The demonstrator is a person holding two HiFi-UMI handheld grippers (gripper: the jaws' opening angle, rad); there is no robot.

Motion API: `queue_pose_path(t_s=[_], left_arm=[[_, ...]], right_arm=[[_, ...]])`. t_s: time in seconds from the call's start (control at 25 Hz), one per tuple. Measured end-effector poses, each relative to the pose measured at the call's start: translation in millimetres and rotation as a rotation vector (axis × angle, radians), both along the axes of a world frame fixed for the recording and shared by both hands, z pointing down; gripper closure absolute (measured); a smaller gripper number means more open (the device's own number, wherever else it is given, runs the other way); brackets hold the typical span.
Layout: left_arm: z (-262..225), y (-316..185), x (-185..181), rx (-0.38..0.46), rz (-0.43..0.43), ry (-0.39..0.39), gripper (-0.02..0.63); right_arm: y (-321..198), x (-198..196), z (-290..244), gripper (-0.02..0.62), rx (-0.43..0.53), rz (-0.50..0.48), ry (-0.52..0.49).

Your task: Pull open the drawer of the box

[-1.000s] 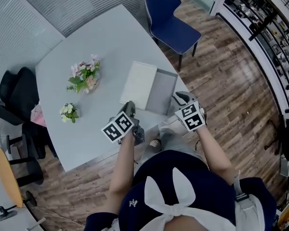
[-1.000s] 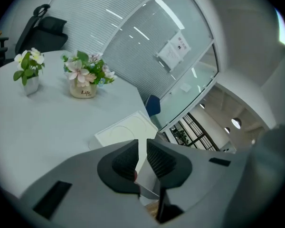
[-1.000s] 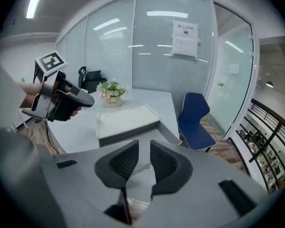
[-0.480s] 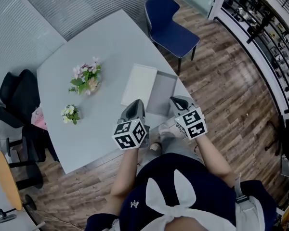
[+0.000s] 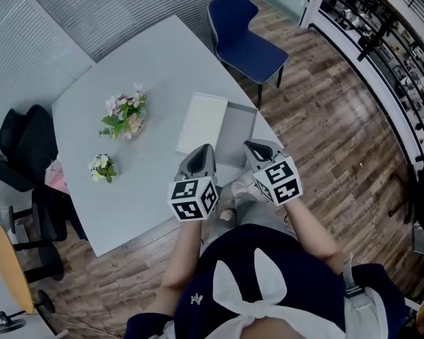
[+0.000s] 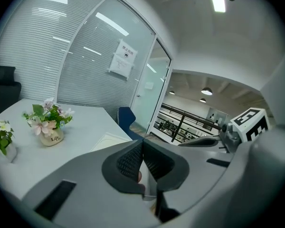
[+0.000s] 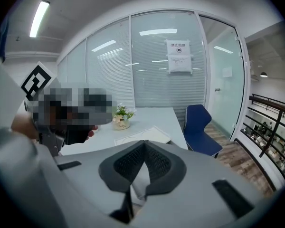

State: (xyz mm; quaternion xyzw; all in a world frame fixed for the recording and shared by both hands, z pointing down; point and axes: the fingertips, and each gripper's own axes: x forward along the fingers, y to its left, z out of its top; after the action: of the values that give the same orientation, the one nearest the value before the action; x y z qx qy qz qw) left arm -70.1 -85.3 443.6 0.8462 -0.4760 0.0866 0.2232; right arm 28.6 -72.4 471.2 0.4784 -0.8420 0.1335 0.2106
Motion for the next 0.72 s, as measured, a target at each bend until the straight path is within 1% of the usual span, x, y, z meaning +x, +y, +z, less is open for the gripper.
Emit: queue_pose_path(t_s=[0.32, 0.48, 0.72], left_arm=[[-9, 6, 11, 0.044, 0.051, -0.033, 0.583], [-8, 6, 13, 0.043, 0.053, -0.064, 0.583], [-8, 9, 14, 0.048, 0.058, -0.067, 0.583]], right_arm=[[3, -4, -10, 0.592, 0.021, -0.007, -0.001], [4, -7, -15, 0.594, 0.022, -0.026, -0.008], [6, -10, -16, 0.594, 0.025, -0.035, 0.0]])
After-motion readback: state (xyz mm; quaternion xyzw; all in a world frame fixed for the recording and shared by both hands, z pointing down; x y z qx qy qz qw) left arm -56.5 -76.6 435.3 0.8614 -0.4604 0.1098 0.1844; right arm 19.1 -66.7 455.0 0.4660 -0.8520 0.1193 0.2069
